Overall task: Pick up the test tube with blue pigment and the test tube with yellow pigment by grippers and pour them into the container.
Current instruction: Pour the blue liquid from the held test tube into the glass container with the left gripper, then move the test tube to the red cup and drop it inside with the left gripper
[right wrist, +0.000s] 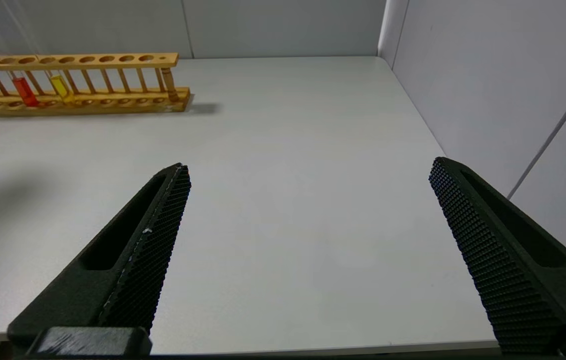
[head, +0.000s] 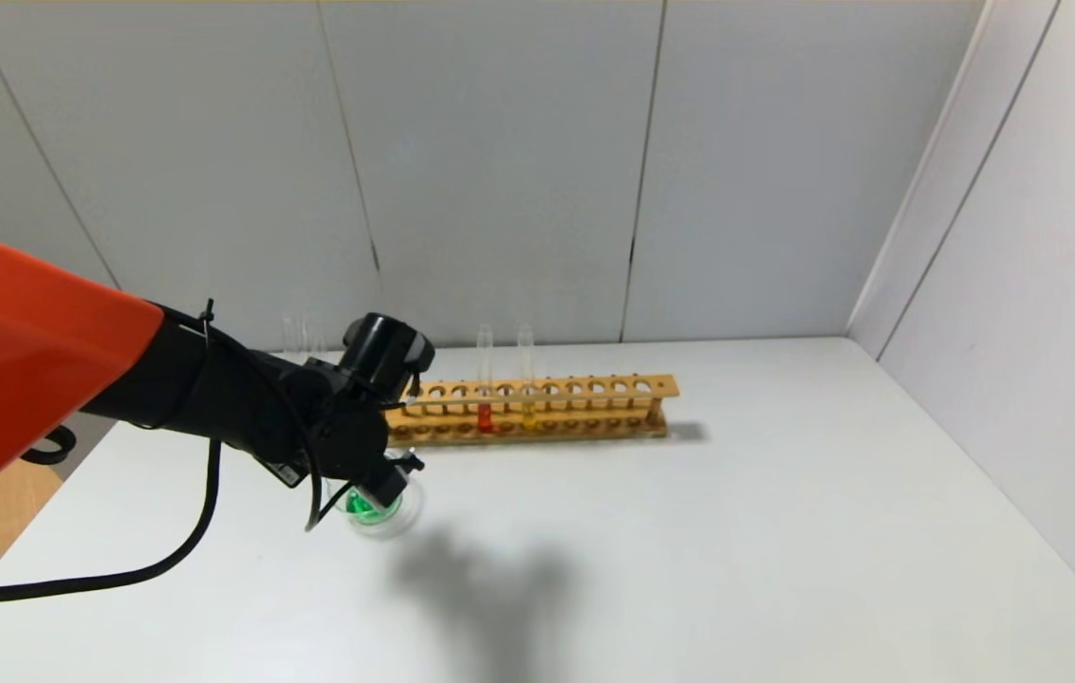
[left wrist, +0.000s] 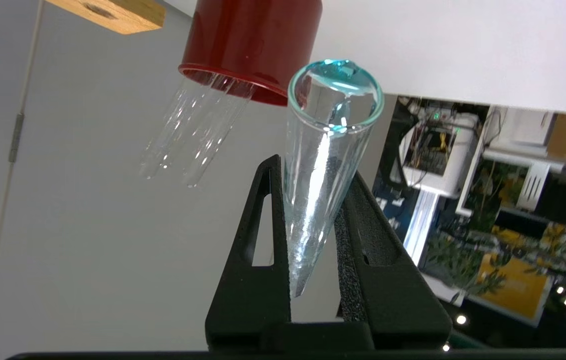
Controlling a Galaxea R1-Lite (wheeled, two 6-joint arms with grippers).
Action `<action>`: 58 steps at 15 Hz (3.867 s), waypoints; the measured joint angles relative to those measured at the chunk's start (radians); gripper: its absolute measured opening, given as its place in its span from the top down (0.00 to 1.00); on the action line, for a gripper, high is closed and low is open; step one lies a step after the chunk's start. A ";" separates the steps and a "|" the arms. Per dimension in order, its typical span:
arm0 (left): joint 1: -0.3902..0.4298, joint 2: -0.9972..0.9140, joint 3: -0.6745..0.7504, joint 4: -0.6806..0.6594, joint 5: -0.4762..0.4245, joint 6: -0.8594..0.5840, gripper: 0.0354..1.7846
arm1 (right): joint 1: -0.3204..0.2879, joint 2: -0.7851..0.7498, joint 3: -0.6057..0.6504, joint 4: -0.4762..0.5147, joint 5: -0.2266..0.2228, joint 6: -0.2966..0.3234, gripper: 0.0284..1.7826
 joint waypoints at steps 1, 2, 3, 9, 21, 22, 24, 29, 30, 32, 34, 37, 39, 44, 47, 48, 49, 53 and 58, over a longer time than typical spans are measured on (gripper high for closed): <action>-0.007 0.001 -0.011 0.016 0.006 0.000 0.84 | 0.000 0.000 0.000 0.000 0.000 0.000 0.02; -0.011 0.001 -0.017 0.024 0.008 0.000 0.84 | 0.000 0.000 0.000 0.000 0.000 0.000 0.02; -0.013 0.001 -0.020 0.031 0.008 0.000 0.84 | 0.000 0.000 0.000 0.000 0.000 0.000 0.02; -0.021 -0.001 -0.031 0.056 0.027 0.031 0.84 | 0.000 0.000 0.000 0.000 0.000 0.000 0.02; -0.029 -0.004 -0.088 0.157 0.046 0.069 0.84 | 0.000 0.000 0.000 0.000 0.000 0.000 0.02; -0.029 -0.003 -0.094 0.169 0.047 0.069 0.84 | 0.000 0.000 0.000 0.000 0.000 0.000 0.02; -0.029 -0.001 -0.111 0.215 0.048 0.069 0.84 | 0.000 0.000 0.000 0.000 0.000 0.000 0.02; -0.026 0.023 -0.185 0.301 0.047 0.069 0.84 | 0.000 0.000 0.000 0.000 0.000 0.000 0.02; -0.026 0.031 -0.204 0.319 0.046 0.069 0.84 | 0.000 0.000 0.000 0.000 0.000 0.000 0.02; -0.026 0.050 -0.254 0.387 0.043 0.066 0.84 | 0.000 0.000 0.000 0.000 0.000 0.000 0.02; -0.026 0.067 -0.292 0.437 0.041 0.068 0.84 | 0.000 0.000 0.000 0.000 0.000 0.000 0.02; -0.026 0.085 -0.327 0.474 0.039 0.068 0.84 | 0.000 0.000 0.000 0.000 0.000 0.000 0.02; -0.027 0.091 -0.332 0.477 0.039 0.068 0.84 | 0.000 0.000 0.000 0.000 0.000 0.000 0.02; -0.039 0.100 -0.352 0.495 0.040 0.059 0.84 | 0.000 0.000 0.000 0.000 0.000 0.000 0.02; -0.039 0.078 -0.352 0.493 0.019 0.027 0.84 | 0.000 0.000 0.000 0.000 0.000 0.000 0.02; -0.036 0.054 -0.350 0.493 -0.012 0.006 0.84 | 0.000 0.000 0.000 0.000 0.000 0.000 0.02; -0.027 0.025 -0.349 0.493 -0.052 -0.023 0.84 | 0.000 0.000 0.000 0.000 0.000 0.000 0.02; 0.046 -0.170 -0.324 0.498 -0.263 -0.220 0.84 | 0.000 0.000 0.000 0.000 0.000 0.000 0.02; 0.174 -0.482 -0.073 0.427 -0.522 -0.775 0.84 | 0.000 0.000 0.000 0.000 0.000 0.000 0.02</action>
